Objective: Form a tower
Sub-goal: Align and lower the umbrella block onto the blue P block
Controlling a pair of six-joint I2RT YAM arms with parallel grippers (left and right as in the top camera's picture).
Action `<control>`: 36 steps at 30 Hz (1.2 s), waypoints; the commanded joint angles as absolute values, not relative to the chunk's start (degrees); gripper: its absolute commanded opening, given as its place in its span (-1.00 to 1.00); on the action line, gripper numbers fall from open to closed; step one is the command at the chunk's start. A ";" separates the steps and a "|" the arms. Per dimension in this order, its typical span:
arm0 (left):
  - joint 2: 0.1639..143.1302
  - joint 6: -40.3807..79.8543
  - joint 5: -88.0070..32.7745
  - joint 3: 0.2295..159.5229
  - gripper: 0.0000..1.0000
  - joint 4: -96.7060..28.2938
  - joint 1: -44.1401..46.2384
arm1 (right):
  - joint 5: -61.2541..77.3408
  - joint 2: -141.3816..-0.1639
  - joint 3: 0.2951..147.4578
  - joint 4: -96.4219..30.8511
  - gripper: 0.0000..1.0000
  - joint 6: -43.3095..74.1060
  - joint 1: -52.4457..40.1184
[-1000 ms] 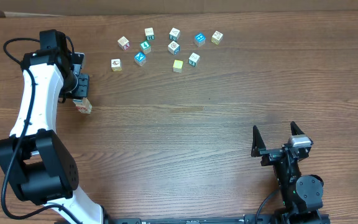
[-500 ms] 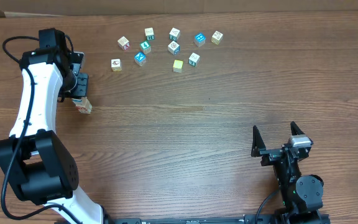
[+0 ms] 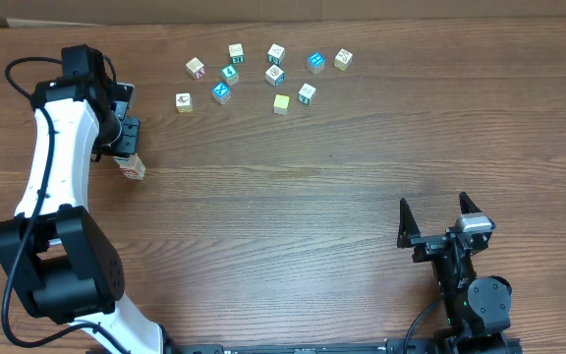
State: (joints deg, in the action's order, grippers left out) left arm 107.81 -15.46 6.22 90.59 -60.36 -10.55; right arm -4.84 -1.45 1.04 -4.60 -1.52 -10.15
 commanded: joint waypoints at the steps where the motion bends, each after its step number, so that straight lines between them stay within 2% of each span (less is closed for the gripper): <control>1: 107.15 -16.80 6.59 91.96 -0.46 -60.62 -10.98 | -4.82 -1.37 0.45 -4.36 1.00 -1.58 -10.00; 36: 107.55 -17.63 4.38 90.96 -0.45 -59.64 -11.70 | -4.82 -1.37 0.45 -4.36 1.00 -1.56 -10.00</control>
